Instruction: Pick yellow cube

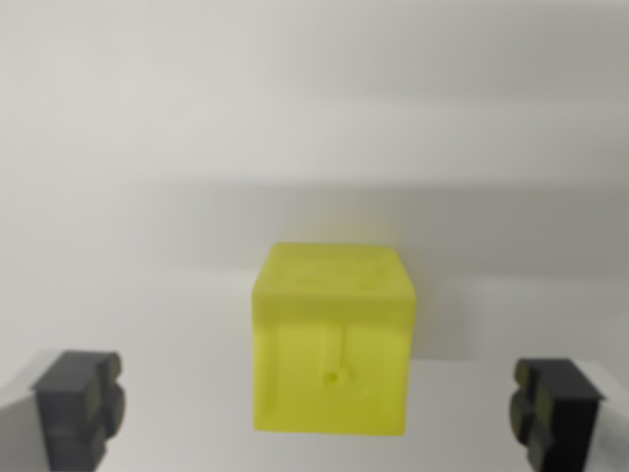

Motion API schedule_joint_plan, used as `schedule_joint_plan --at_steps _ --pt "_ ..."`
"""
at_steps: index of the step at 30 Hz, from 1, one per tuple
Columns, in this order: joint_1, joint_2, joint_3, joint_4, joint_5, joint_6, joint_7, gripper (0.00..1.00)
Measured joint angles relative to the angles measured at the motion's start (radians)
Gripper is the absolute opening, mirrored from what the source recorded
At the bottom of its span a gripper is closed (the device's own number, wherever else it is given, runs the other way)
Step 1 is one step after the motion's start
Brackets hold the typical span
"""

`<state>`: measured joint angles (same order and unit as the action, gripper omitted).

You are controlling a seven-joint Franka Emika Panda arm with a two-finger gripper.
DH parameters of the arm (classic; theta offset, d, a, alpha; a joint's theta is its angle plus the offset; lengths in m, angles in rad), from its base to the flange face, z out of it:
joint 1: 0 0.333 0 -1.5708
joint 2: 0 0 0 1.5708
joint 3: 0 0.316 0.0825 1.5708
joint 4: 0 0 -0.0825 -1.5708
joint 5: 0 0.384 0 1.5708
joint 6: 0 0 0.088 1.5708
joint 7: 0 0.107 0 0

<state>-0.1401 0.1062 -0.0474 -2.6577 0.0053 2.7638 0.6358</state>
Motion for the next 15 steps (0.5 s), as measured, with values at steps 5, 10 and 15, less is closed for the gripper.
schedule_joint_plan --at_steps 5,10,15 --pt "-0.005 0.023 0.0 -0.024 0.006 0.047 -0.015 1.0" --pt "-0.011 0.048 0.0 -0.046 0.014 0.094 -0.031 1.0" --pt "-0.015 0.075 0.001 -0.067 0.026 0.141 -0.051 1.0"
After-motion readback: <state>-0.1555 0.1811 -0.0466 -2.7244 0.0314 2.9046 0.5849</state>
